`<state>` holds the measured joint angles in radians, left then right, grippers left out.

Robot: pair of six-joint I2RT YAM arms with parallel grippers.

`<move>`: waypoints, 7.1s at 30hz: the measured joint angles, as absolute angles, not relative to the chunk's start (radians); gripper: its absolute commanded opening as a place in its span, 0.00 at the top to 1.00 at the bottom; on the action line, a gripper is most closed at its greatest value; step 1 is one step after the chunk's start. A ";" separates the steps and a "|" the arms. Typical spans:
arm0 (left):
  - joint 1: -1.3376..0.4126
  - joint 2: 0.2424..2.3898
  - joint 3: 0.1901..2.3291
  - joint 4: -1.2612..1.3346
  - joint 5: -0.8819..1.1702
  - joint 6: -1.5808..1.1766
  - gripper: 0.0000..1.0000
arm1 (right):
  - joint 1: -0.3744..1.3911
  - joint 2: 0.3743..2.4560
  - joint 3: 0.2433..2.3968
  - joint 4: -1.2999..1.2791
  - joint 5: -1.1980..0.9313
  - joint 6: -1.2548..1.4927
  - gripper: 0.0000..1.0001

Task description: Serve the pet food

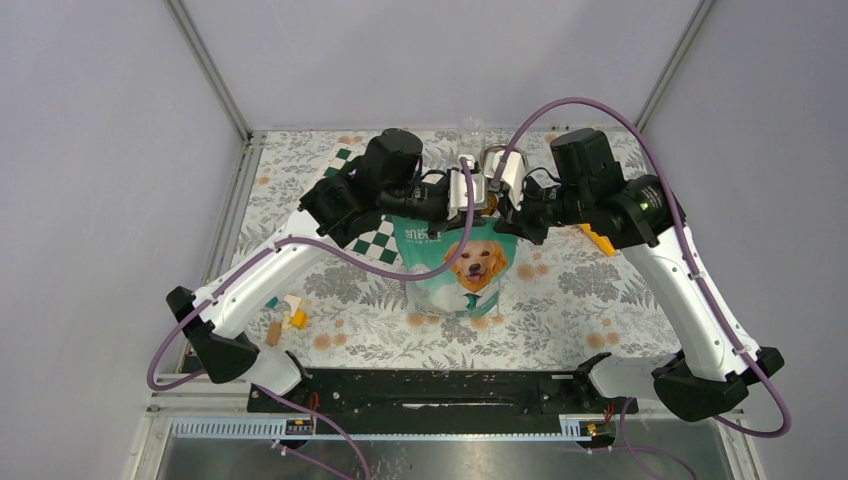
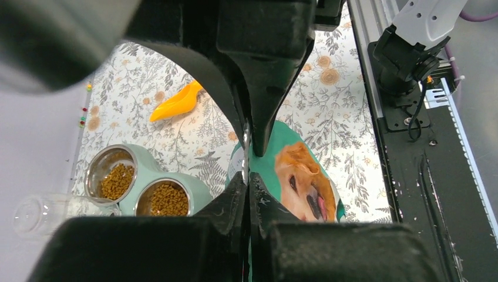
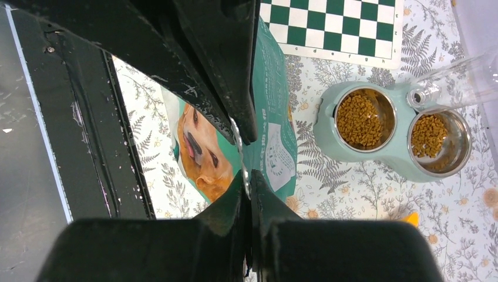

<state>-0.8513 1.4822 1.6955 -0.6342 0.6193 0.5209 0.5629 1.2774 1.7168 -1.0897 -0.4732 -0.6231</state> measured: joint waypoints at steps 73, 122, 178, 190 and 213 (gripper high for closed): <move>-0.610 1.097 1.557 -0.772 0.554 0.701 0.31 | 0.525 1.234 1.771 -1.086 -0.651 -0.530 0.57; -0.945 1.485 1.676 -0.628 0.499 0.748 1.00 | 0.526 1.148 1.613 -0.989 -0.478 -0.442 1.00; -0.488 1.030 1.445 -0.785 0.262 0.850 0.36 | 0.535 1.116 1.582 -0.959 -0.514 -0.452 1.00; -0.487 0.900 1.254 -0.449 0.268 0.594 0.18 | 0.533 1.111 1.604 -0.926 -0.518 -0.369 0.61; -0.486 0.857 1.098 -0.048 0.076 -0.012 0.19 | 0.703 1.287 1.697 -0.775 -0.400 -0.279 0.33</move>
